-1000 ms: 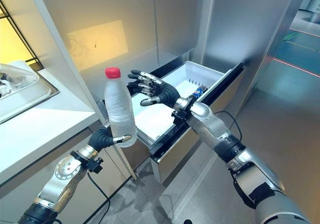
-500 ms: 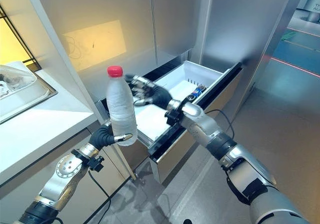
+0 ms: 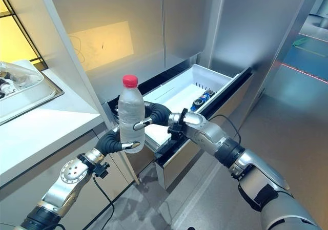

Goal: Take the drinks into the refrigerator

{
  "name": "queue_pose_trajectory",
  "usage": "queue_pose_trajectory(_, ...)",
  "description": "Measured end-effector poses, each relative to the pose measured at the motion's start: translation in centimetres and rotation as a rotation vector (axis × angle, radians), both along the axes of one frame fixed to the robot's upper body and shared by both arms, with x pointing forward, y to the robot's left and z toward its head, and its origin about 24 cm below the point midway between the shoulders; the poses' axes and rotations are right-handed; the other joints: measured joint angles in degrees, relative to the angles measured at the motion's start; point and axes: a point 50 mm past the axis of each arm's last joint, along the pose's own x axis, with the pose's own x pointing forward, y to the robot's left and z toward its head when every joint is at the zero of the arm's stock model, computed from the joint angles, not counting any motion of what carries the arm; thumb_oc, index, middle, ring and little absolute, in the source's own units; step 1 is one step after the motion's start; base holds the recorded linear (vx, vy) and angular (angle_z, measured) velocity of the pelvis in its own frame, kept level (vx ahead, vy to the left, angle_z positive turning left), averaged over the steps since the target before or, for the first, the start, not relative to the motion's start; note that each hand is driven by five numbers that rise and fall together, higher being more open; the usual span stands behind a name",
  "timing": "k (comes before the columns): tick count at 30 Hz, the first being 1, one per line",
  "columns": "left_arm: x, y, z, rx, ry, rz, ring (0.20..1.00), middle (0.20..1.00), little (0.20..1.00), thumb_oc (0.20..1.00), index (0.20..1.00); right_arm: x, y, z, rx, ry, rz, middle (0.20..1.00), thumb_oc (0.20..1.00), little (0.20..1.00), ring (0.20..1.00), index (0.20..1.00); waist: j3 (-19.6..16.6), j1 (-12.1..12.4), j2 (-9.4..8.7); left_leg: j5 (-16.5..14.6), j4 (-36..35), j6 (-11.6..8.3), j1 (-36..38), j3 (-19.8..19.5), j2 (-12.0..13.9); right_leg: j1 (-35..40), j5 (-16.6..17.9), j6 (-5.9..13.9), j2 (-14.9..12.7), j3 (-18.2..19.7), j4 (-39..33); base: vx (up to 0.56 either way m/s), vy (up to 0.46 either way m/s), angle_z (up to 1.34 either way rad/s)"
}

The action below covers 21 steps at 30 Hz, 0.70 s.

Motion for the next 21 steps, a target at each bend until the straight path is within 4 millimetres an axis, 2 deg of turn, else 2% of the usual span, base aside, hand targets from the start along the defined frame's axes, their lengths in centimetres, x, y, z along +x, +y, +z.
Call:
queue_pose_trajectory(5,-0.10,-0.16,-0.01,0.027,-0.013,-0.020,0.200,0.200,0.200,0.200,0.200,-0.22,-0.36,0.21,-0.023,-0.007,0.013,1.000,1.000,1.000,1.000,1.000,-0.01,0.06,-0.01,0.00,0.00,0.00,-0.04,-0.07,0.00,0.00,-0.04,-0.01,-0.01,-0.10,0.00,0.00,0.000,0.00)
queue_pose_trajectory(6,-0.10,-0.17,-0.02,0.032,-0.015,-0.020,0.200,0.200,0.200,0.200,0.200,-0.21,-0.38,0.19,-0.024,-0.005,0.013,0.821,0.821,0.821,0.821,0.821,-0.01,0.05,-0.02,0.00,0.00,0.00,-0.05,-0.08,0.02,0.00,-0.05,-0.01,-0.01,-0.13,0.00,0.00,0.000,0.00)
queue_pose_trajectory(7,-0.10,-0.17,-0.03,0.033,-0.015,-0.020,0.200,0.200,0.200,0.200,0.200,-0.22,-0.38,0.17,-0.024,-0.005,0.013,0.586,0.586,0.586,0.586,0.586,-0.01,0.04,-0.01,0.00,0.00,0.00,-0.05,-0.08,0.02,0.00,-0.05,-0.02,0.00,-0.14,0.00,0.00,0.000,0.00)
queue_pose_trajectory(8,-0.10,-0.17,-0.04,0.035,-0.015,-0.020,0.200,0.200,0.200,0.200,0.200,-0.23,-0.38,0.11,-0.023,-0.002,0.012,0.285,0.285,0.285,0.285,0.285,-0.01,0.08,-0.01,0.00,0.00,0.00,-0.05,-0.10,0.02,0.00,-0.05,-0.02,0.00,-0.16,0.00,0.00,0.000,0.00)
queue_pose_trajectory(9,-0.10,-0.17,-0.04,0.035,-0.015,-0.020,0.200,0.200,0.200,0.200,0.200,-0.23,-0.38,0.09,-0.021,-0.001,0.011,0.200,0.200,0.200,0.200,0.200,-0.01,0.05,-0.01,0.00,0.00,0.00,-0.05,-0.10,0.03,0.01,-0.05,-0.03,0.00,-0.17,0.00,0.00,0.000,0.00)
queue_pose_trajectory(21,-0.28,-0.06,-0.34,0.038,-0.005,-0.015,0.200,0.200,0.200,0.200,0.200,-0.41,0.04,-0.68,0.010,0.041,-0.001,0.200,0.200,0.200,0.200,0.200,-0.05,0.18,-0.08,0.00,0.00,-0.01,-0.05,-0.11,-0.01,0.00,-0.05,-0.03,-0.02,-0.16,0.00,0.00,0.000,0.00)
